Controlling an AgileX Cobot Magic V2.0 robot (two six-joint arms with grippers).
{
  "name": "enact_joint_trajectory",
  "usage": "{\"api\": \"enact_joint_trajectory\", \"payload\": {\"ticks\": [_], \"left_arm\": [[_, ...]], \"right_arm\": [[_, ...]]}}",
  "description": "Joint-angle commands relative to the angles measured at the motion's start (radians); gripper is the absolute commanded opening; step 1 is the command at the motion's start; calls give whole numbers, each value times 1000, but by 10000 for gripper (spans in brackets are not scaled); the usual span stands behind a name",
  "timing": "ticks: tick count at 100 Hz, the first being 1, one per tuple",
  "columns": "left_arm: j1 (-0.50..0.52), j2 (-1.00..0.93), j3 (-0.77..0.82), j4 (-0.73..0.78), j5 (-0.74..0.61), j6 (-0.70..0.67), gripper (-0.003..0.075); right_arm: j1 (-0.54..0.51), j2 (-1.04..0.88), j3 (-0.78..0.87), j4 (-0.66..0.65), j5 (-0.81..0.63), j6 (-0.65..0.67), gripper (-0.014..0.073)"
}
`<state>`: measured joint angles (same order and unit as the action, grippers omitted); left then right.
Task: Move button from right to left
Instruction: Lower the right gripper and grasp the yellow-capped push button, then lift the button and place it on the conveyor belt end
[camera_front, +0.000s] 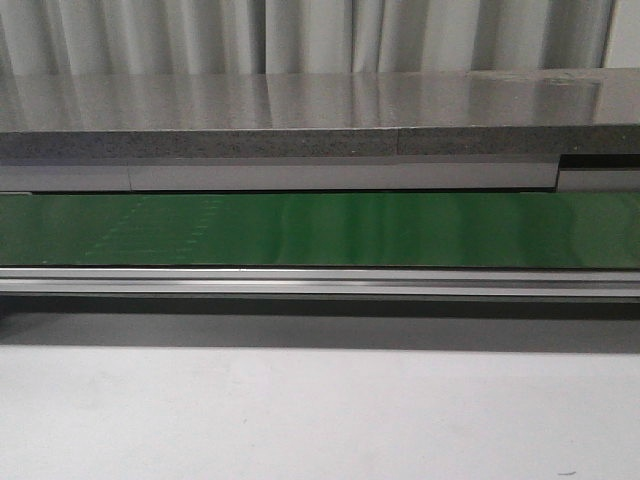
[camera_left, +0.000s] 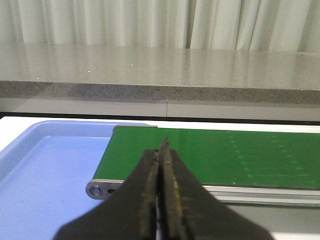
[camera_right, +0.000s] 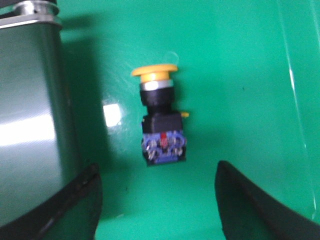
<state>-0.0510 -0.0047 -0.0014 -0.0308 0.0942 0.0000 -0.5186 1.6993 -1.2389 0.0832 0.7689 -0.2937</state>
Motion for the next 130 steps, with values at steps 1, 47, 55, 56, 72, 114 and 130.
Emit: {"api": "enact_joint_trajectory", "payload": {"ticks": [1, 47, 55, 56, 72, 114, 130], "left_arm": [[1, -33, 45, 0, -79, -9, -20], [1, -33, 45, 0, -79, -9, -20], [1, -33, 45, 0, -79, -9, -20], [1, -33, 45, 0, -79, -9, -20], [1, -33, 45, 0, -79, -9, -20], [1, -33, 45, 0, -79, -9, -20], [1, -33, 45, 0, -79, -9, -20]], "right_arm": [[-8, 16, -63, 7, -26, -64, 486], [-8, 236, -190, -39, -34, -116, 486], [-8, 261, -194, -39, -34, -116, 486], [-8, 266, -196, -39, -33, -116, 486], [-8, 301, -202, -39, -15, -116, 370], [-8, 235, -269, 17, 80, -100, 217], [-8, 140, -287, 47, 152, -100, 217]]}}
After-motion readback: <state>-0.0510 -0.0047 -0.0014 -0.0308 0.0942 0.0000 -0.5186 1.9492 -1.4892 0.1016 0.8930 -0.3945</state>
